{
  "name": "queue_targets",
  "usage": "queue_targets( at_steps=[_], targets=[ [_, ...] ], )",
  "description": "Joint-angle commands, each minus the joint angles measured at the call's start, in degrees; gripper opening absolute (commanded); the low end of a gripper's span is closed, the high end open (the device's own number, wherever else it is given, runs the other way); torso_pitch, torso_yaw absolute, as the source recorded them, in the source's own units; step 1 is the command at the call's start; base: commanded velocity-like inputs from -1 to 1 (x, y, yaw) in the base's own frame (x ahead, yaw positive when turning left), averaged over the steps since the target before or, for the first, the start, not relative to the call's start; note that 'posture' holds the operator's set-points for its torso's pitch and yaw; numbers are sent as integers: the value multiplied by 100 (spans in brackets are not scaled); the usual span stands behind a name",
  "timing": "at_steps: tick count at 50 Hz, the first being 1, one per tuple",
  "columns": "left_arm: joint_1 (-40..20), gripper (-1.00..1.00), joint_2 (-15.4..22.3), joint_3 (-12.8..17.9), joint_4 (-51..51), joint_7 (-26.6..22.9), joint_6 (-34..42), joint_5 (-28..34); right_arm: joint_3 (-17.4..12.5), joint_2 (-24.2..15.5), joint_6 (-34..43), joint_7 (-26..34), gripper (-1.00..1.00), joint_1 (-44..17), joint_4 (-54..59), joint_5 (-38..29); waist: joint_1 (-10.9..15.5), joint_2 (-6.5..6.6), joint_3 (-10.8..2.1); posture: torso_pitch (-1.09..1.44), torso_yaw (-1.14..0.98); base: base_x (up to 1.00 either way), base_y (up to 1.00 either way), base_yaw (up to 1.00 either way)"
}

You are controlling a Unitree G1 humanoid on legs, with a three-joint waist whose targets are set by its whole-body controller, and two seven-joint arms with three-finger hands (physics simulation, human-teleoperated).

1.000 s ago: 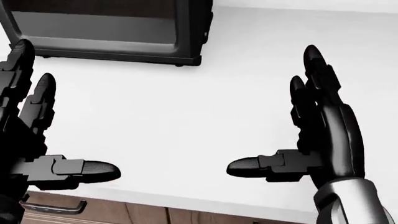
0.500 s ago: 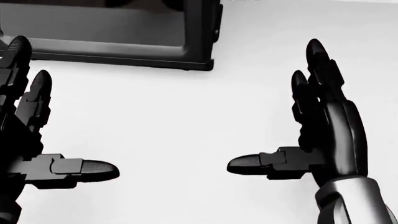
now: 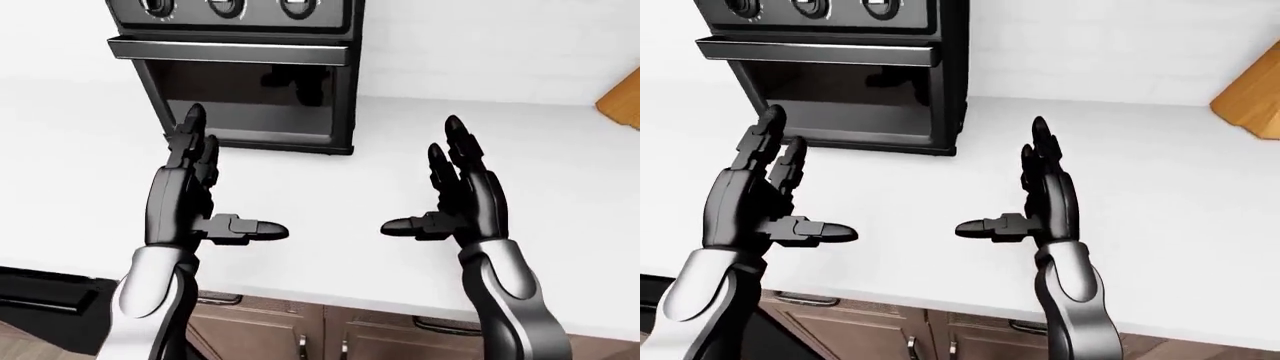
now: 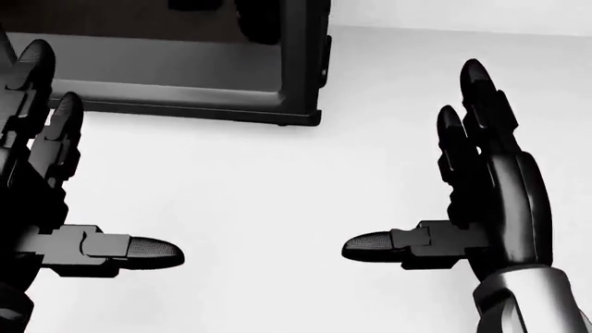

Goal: Open the toaster oven door.

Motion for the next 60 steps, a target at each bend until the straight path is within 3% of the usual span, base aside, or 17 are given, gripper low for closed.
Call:
queue_targets(
  at_steps=[1, 16, 24, 32, 36, 41, 56, 60],
  targets=[
    [-105, 100, 21, 24, -192, -8, -181, 13, -3, -8, -223, 0, 100, -99, -169, -2, 1, 11, -115, -14, 0, 0, 0, 0],
    [6, 100, -59, -84, -153, -78, -314, 123, -7, -9, -271, -12, 100, -66, -160, 4, 20, 17, -857, -27, 0, 0, 0, 0],
    [-32, 100, -68, -95, -168, -102, -273, 121, -8, -11, -242, -13, 100, -101, -158, -6, 51, 16, -1139, -34, 0, 0, 0, 0],
    [-183, 100, -12, -182, -173, -151, -215, 272, -39, -21, -181, -25, 100, -98, -237, 19, 81, 8, -1210, -34, 0, 0, 0, 0],
    [-512, 100, 118, -443, -120, -238, -159, 772, -57, -22, -290, -7, 100, -72, -163, 26, 95, 5, -1214, -34, 0, 0, 0, 0],
    [-833, 100, 47, -490, -84, -376, 107, 1023, -64, -27, -319, -9, 100, -54, -159, 41, 99, -10, -1226, -34, 0, 0, 0, 0],
    [-1106, 100, -6, -689, 225, -735, -38, 1744, -80, -34, -372, -8, 100, -22, -128, 53, 77, -28, -1494, -44, 0, 0, 0, 0],
    [-1166, 100, 82, -768, 539, -781, -423, 2179, -85, -32, -432, 1, 100, -22, -66, 48, 76, -30, -1548, -46, 0, 0, 0, 0]
  ],
)
